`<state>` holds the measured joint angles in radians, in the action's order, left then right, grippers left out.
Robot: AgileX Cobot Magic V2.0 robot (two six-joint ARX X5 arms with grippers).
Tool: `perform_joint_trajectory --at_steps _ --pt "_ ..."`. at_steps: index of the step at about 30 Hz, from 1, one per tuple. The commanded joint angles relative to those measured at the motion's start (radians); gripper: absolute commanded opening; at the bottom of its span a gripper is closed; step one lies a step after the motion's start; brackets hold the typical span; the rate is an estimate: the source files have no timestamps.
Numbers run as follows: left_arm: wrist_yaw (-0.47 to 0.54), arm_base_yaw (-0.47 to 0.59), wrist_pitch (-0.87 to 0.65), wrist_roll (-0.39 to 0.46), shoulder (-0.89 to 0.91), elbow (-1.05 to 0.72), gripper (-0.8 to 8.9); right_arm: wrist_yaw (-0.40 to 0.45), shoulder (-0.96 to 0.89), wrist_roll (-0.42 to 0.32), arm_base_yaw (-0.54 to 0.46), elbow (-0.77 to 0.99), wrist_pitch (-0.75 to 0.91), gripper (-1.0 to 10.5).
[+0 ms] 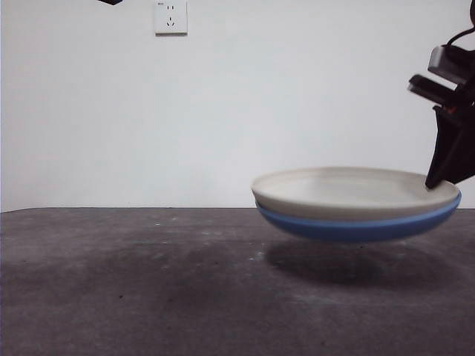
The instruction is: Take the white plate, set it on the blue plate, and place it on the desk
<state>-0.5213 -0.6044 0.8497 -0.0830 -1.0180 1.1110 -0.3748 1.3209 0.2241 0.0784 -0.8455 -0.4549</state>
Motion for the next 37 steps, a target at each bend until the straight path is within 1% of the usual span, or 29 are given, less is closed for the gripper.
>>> perform_joint_trajectory --at_steps 1,5,8,16,21,27,30,37 --pt "-0.002 -0.007 -0.005 0.019 -0.005 0.008 3.11 -0.031 -0.018 0.036 0.005 -0.008 0.018 0.1" --pt "-0.002 -0.007 -0.009 0.019 -0.005 0.008 3.11 -0.054 -0.047 0.056 0.019 -0.016 0.020 0.1" --pt "-0.002 -0.007 -0.012 0.019 -0.005 0.008 3.11 -0.056 -0.050 0.066 0.045 -0.037 0.021 0.1" --pt "-0.002 -0.007 -0.012 0.020 -0.005 0.008 3.11 -0.038 -0.029 0.172 0.176 -0.061 0.153 0.1" --pt "-0.002 -0.007 -0.011 0.020 -0.005 0.008 3.11 0.001 0.067 0.208 0.254 -0.090 0.198 0.1" --pt "-0.002 -0.007 -0.011 0.020 -0.005 0.008 3.11 0.026 0.224 0.233 0.312 -0.157 0.260 0.1" --pt "-0.002 -0.007 -0.010 0.020 -0.005 0.008 3.11 0.049 0.303 0.233 0.327 -0.198 0.261 0.1" --pt "-0.002 -0.007 -0.007 0.020 -0.005 0.008 3.11 0.055 0.435 0.233 0.338 -0.243 0.275 0.1"
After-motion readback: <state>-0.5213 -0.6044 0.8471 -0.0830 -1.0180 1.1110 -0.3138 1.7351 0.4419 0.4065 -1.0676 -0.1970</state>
